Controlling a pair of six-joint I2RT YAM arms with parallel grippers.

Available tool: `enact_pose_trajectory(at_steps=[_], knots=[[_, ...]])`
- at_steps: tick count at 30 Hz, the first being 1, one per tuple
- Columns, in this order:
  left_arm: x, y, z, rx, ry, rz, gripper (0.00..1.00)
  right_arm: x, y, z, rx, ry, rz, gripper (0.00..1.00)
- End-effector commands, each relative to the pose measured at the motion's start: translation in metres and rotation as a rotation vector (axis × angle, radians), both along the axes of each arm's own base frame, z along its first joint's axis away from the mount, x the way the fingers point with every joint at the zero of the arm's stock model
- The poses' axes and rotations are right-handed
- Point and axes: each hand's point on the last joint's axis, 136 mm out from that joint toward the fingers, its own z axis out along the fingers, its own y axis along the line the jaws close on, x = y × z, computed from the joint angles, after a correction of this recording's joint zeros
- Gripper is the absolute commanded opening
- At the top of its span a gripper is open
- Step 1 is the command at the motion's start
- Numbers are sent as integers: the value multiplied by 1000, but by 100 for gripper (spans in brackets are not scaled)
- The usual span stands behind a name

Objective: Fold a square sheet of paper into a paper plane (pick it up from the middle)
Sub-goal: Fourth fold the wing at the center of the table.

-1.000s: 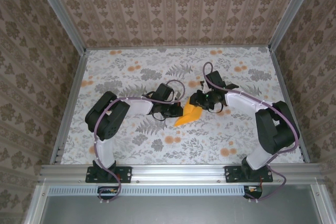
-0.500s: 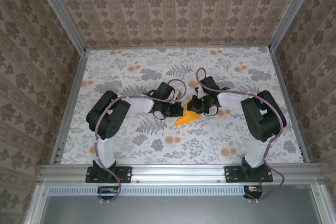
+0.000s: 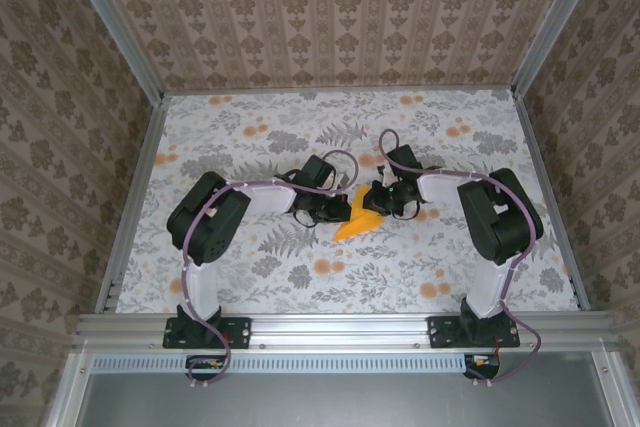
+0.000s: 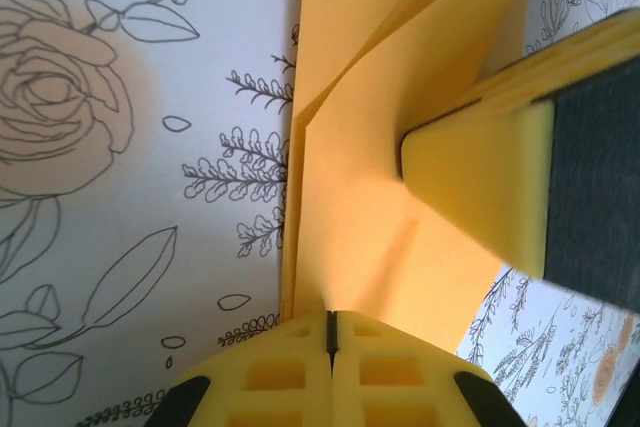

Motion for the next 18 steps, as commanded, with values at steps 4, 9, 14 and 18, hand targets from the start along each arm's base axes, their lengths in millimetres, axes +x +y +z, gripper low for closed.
enact_pose_trajectory(at_steps=[4, 9, 14, 18], knots=[[-38, 40, -61, 224, 138, -20, 0, 36, -57, -5, -91, -28, -176, 11], [-36, 38, -59, 220, 132, -22, 0, 46, -57, 34, -62, -130, -162, 11], [-35, 37, -60, 223, 129, -21, 0, 28, -21, 51, 82, -168, -62, 11], [-36, 39, -61, 231, 131, -18, 0, 15, 3, 34, 103, -117, -8, 10]])
